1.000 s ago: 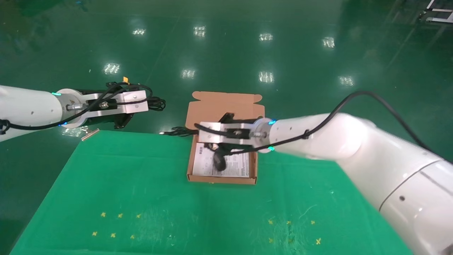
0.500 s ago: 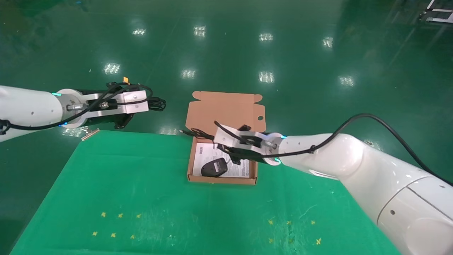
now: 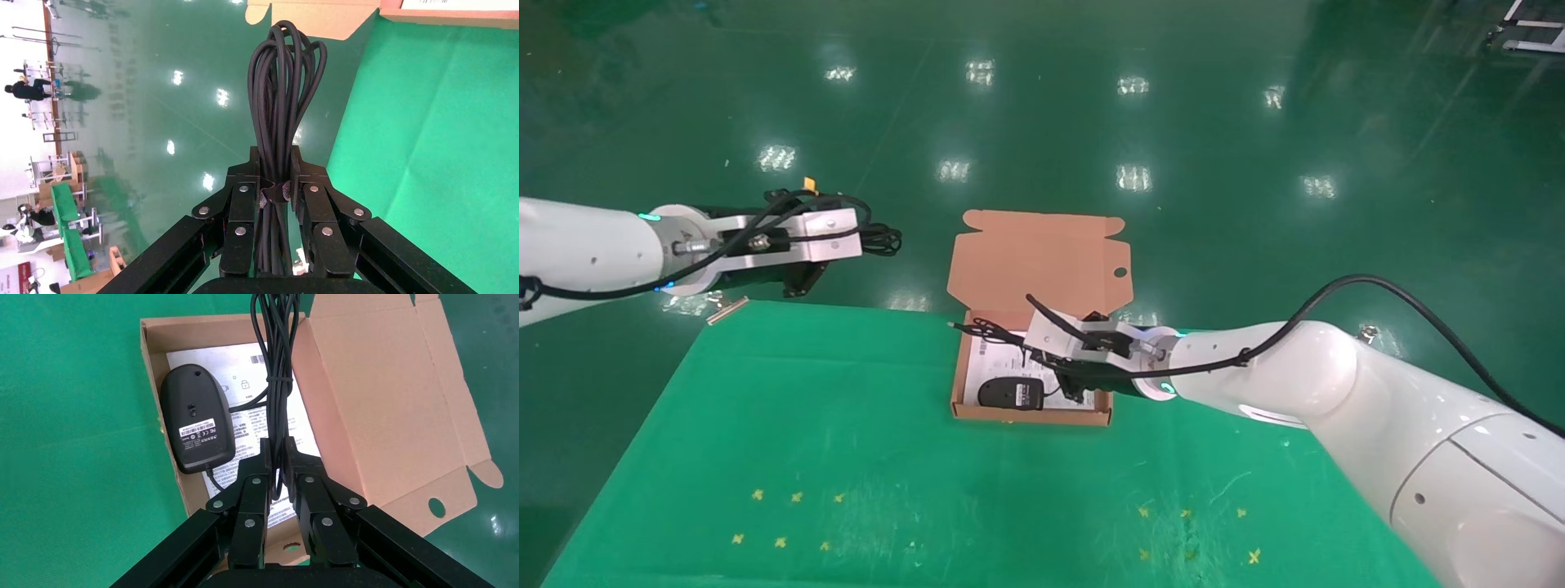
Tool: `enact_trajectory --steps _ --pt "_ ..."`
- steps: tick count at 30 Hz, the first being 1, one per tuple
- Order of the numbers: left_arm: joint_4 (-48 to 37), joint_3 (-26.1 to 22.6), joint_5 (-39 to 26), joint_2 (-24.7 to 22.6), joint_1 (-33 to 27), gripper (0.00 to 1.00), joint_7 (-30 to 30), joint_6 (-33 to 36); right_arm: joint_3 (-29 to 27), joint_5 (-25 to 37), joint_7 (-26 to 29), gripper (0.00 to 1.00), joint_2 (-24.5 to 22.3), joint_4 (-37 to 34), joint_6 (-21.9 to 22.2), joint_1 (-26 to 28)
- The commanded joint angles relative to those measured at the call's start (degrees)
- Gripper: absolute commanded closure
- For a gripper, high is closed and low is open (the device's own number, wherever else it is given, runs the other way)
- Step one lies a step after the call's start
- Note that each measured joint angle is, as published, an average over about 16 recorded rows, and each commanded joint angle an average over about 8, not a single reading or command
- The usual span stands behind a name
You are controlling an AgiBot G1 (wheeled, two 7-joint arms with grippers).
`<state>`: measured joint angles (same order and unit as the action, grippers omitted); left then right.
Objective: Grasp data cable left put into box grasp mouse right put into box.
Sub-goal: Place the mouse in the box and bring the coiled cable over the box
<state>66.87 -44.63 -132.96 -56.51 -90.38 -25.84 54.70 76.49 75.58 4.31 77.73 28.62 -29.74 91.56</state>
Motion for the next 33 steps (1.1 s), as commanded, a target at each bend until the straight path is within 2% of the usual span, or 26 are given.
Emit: enact_trajectory --steps 1,11,17,23,29,33 --pt "0.0 0.0 0.0 0.0 0.0 1.00 0.0 0.1 0.2 -0.3 0.0 0.00 -0.3 0.2 -0.2 0.0" --pt "-0.3 -0.7 -0.5 -2.9 3.2 1.00 -1.9 -1.9 0.7 -0.1 0.4 0.00 -2.5 3.4 0.9 -0.4" --pt "0.6 -1.7 -1.3 -5.5 6.5 1.00 -2.8 -3.9 0.9 0.6 1.1 0.00 -6.1 6.3 1.4 0.0" --pt "-2.2 -3.3 -2.7 -9.8 9.6 1.00 -1.7 -8.7 1.7 2.4 3.4 0.00 -12.3 11.5 2.4 1.0" --pt "-11.1 -5.1 -4.8 -16.6 10.6 1.00 1.0 -15.5 3.1 5.2 7.9 0.00 -19.8 19.3 3.1 2.4" --pt "-16.7 -6.7 -3.7 -20.2 10.3 1.00 3.5 -19.8 4.4 7.8 12.1 0.00 -25.1 26.1 3.2 3.3"
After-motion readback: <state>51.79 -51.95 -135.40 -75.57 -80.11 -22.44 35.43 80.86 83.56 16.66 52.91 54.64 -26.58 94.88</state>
